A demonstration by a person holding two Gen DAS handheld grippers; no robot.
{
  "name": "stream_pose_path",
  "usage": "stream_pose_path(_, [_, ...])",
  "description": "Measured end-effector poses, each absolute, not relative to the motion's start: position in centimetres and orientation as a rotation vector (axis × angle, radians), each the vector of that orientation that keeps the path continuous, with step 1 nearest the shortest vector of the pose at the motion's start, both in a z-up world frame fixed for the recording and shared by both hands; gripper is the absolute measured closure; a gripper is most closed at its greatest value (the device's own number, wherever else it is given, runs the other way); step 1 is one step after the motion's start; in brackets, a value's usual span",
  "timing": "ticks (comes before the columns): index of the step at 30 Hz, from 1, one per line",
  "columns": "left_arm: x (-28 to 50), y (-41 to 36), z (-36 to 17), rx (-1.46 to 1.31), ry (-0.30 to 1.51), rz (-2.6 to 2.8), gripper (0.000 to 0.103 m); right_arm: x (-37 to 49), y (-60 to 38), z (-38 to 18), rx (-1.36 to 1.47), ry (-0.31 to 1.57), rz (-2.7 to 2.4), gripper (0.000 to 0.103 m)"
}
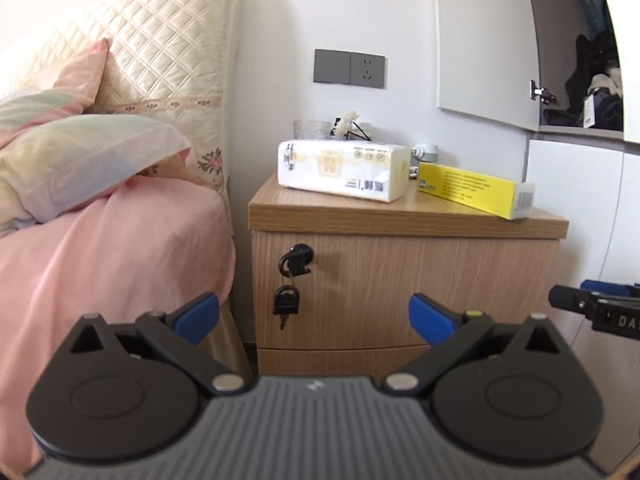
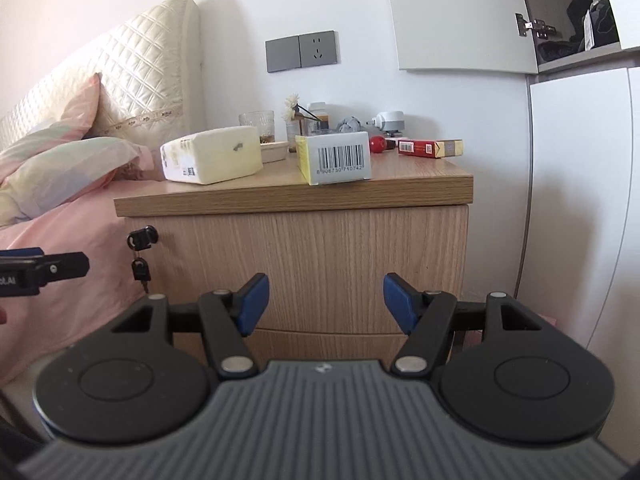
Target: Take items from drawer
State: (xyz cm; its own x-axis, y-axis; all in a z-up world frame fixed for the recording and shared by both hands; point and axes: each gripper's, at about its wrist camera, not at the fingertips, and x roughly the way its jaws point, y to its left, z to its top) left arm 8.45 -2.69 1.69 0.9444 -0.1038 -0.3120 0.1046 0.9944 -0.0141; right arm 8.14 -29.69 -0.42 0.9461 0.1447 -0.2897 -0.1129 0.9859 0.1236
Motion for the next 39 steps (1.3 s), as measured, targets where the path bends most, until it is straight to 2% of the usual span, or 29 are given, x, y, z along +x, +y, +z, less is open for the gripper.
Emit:
stream_pose_path(15, [3.0,-3.2,4.8,-0.012,0.227,-0.128,0.0,2.6,-29.0,3.8,0.121,0.219,0.151,0.035])
stream_pose_path(23, [0.6,-3.4,5.4,-0.007,0.164,-0.102,0.0,1.3,-27.0,4.1,0.164,0.158,0.141,0.035])
stream_pose_path(39, [-0.5,-1.2,4.5,0.044,0.214,-0.112,0.0,-0.7,-25.6,4.0,0.118,0.088,0.166,0.035])
